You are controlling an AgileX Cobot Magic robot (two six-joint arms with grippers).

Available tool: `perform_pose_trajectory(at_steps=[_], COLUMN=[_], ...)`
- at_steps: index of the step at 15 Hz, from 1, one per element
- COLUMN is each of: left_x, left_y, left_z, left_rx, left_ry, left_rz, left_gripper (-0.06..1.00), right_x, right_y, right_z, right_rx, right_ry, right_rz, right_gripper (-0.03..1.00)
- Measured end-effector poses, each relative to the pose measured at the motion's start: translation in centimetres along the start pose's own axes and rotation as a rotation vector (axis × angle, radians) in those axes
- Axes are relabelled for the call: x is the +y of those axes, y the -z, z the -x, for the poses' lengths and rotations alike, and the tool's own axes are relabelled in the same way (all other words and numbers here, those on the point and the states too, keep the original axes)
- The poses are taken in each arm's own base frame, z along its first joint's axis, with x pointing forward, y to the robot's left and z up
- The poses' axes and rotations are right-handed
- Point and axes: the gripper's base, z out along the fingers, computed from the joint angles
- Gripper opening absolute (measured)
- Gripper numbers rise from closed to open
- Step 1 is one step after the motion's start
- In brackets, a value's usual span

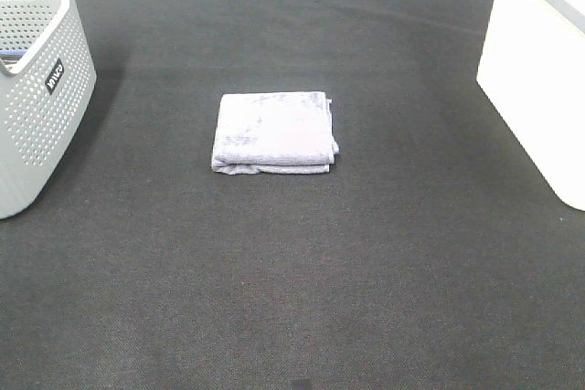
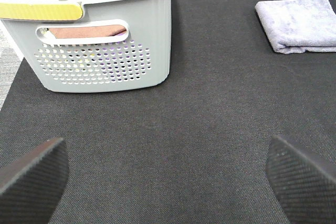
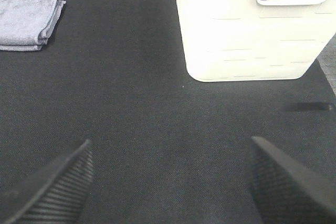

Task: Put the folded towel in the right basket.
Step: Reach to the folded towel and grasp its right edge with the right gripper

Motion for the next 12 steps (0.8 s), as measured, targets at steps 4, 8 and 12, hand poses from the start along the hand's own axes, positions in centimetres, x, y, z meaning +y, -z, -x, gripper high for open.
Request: perform_pose_trajectory(at_steps=[4,8,12], left_x=[0.0,0.0,0.0], left_y=[0.0,0.0,0.0], left_z=[0.0,0.0,0.0], left_rx=[0.0,0.0,0.0], left_ry=[0.0,0.0,0.0], left_rz=[0.0,0.0,0.0], left_gripper=[0.97,0.97,0.97], right_x=[0.0,0.0,0.0], right_y=[0.0,0.0,0.0], right_z=[0.0,0.0,0.0], right_rx=[0.0,0.0,0.0], right_ry=[0.0,0.0,0.0], right_rz=[0.0,0.0,0.0], right_gripper=[0.75,0.75,0.75])
